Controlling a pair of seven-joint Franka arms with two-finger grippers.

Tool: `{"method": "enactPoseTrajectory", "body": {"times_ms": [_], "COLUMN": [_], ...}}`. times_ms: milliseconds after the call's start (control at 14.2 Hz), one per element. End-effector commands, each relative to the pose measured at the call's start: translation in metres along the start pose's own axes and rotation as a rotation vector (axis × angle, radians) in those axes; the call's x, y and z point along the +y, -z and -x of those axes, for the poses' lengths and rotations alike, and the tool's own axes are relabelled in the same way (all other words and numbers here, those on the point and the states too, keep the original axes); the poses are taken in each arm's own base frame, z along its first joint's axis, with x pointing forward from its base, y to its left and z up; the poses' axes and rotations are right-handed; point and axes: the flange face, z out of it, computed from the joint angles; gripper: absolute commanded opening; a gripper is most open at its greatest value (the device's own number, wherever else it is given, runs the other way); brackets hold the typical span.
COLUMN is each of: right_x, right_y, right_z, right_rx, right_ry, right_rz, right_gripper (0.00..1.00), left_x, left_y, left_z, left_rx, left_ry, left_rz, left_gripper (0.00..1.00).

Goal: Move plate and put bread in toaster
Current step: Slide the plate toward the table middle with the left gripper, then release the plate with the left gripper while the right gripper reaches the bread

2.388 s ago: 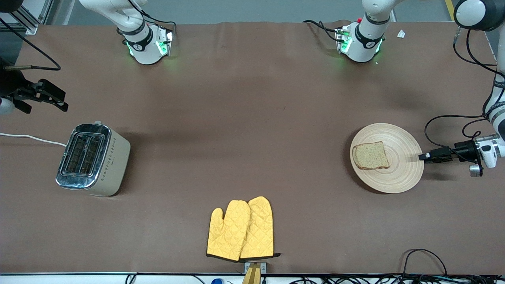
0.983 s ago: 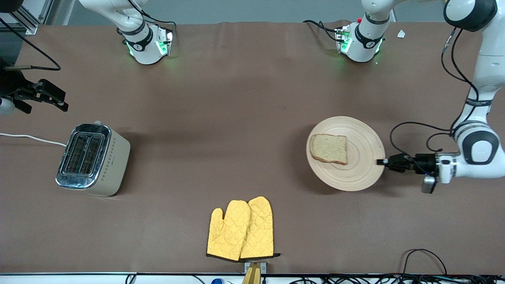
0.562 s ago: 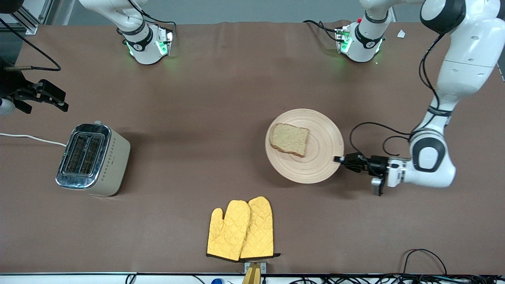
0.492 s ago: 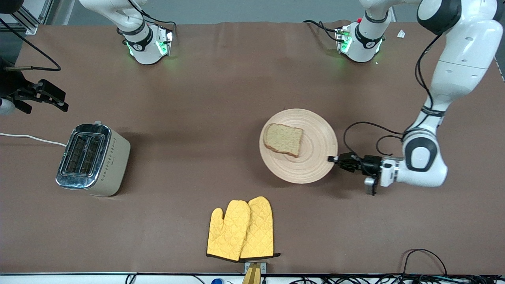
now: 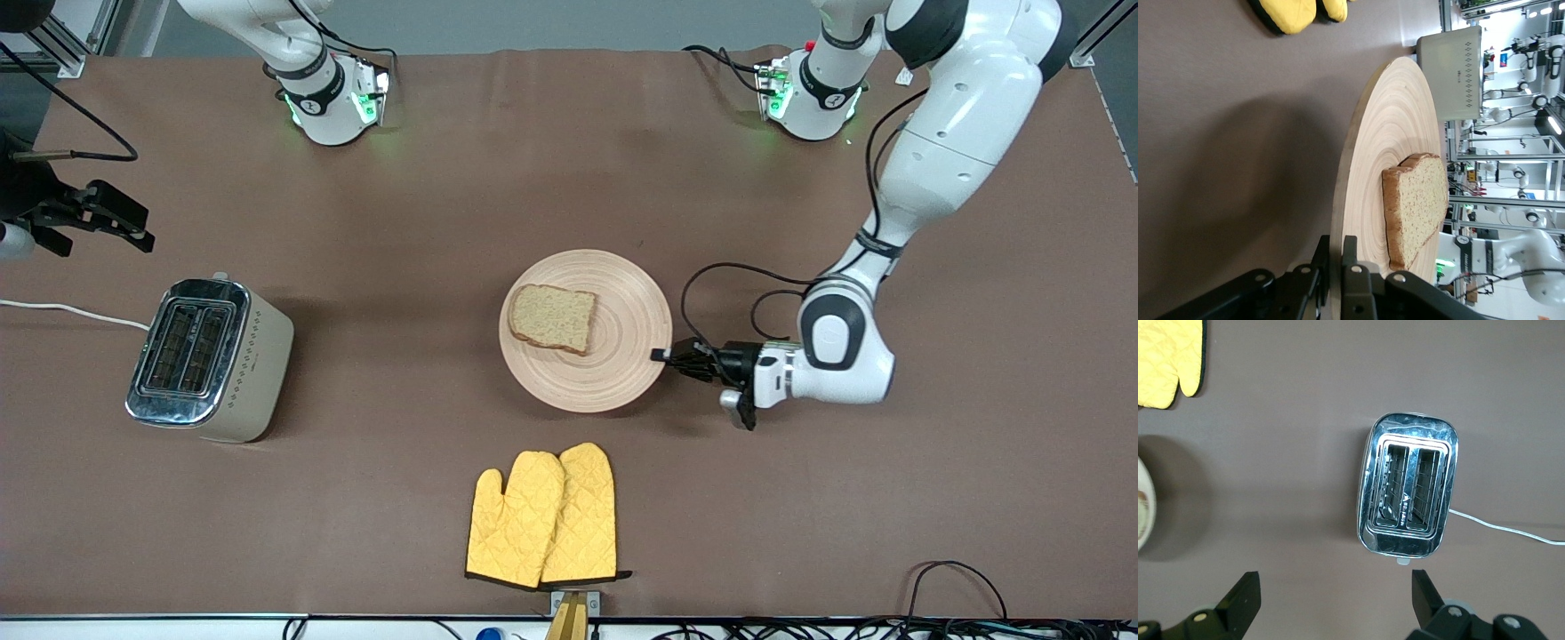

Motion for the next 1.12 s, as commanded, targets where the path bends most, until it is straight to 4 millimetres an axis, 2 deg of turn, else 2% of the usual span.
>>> {"method": "enactPoseTrajectory", "body": {"times_ms": [0, 281, 421, 492, 562, 632, 702, 843, 913, 1054], "right_x": [0.002, 0.002, -0.008, -0.013, -0.017, -0.021, -0.024, -0.030, -0.038, -0.079], "right_y": [-0.003, -0.023, -0.045, -0.058, -0.070, -0.083, -0.095, -0.115, -0.120, -0.139], "right_z": [0.000, -0.015, -0.026, -0.032, -0.037, -0.043, -0.047, -0.056, -0.058, -0.067], "right_rx": [-0.002, 0.011, 0.007, 0.011, 0.010, -0.002, -0.019, -0.034, -0.032, -0.025], "right_ry": [-0.005, -0.009, -0.021, -0.054, -0.063, -0.065, -0.071, -0.085, -0.081, -0.089], "right_rz": [0.006, 0.005, -0.023, -0.047, -0.062, -0.081, -0.103, -0.149, -0.167, -0.170], "right_gripper": [1.00, 1.00, 1.00, 1.00, 1.00, 1.00, 1.00, 1.00, 1.00, 1.00], "left_x": [-0.002, -0.005, -0.017, -0.019, -0.020, -0.020, -0.021, -0.020, -0.014, 0.007], "left_y": [-0.009, -0.038, -0.042, -0.043, -0.042, -0.042, -0.039, -0.030, -0.024, -0.001], "left_z": [0.005, 0.009, 0.012, 0.013, 0.013, 0.013, 0.013, 0.011, 0.007, -0.005], "left_rx": [0.031, 0.081, 0.084, 0.089, 0.096, 0.097, 0.104, 0.119, 0.125, 0.153], "left_ry": [0.025, 0.072, 0.090, 0.094, 0.098, 0.112, 0.120, 0.146, 0.177, 0.213], "left_rz": [-0.013, -0.002, -0.007, -0.013, -0.019, -0.018, -0.019, -0.017, -0.019, -0.040], "left_gripper": [0.00, 0.01, 0.02, 0.06, 0.23, 0.55, 1.00, 1.00, 1.00, 1.00]}}
